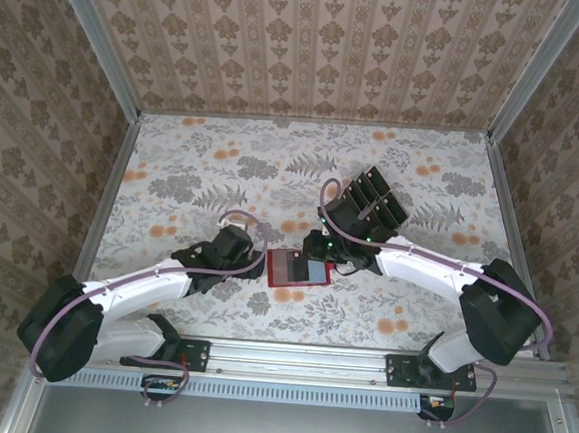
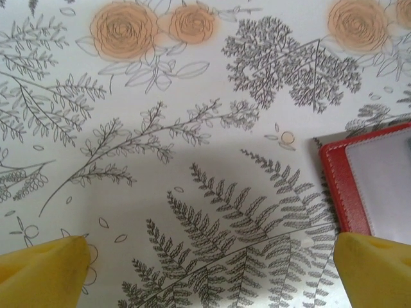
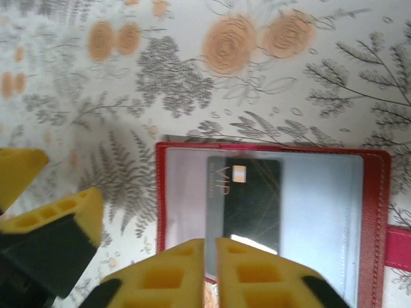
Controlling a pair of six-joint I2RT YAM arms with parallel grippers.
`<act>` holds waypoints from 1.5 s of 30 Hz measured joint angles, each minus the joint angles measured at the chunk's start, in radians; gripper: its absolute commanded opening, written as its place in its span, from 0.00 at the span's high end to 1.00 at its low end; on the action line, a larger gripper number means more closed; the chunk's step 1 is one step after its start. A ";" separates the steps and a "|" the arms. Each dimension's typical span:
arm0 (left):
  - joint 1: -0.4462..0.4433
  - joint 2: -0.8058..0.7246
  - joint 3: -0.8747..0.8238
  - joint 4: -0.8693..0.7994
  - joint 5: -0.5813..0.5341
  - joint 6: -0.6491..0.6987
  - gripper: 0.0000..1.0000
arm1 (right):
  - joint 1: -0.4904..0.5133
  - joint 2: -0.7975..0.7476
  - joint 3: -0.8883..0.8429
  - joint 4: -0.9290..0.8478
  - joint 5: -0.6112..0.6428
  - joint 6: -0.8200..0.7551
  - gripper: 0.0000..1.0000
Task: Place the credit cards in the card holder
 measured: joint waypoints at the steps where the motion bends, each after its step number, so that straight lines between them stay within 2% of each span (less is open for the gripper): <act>1: 0.000 0.003 -0.003 0.000 0.002 0.000 0.00 | 0.000 0.020 0.013 -0.024 0.008 -0.015 0.92; 7: 0.000 0.054 -0.005 0.002 0.016 0.000 0.00 | 0.011 0.129 0.058 -0.136 0.062 -0.086 0.96; 14: 0.000 0.124 -0.005 0.027 0.027 0.007 0.00 | 0.024 0.206 0.100 -0.172 0.085 -0.123 0.96; 30: 0.000 0.177 0.007 0.046 0.015 0.015 0.00 | 0.046 0.264 0.137 -0.159 0.069 -0.129 0.96; 45: -0.001 0.184 0.011 0.047 0.012 0.015 0.00 | 0.065 0.271 0.137 -0.056 -0.023 -0.063 0.96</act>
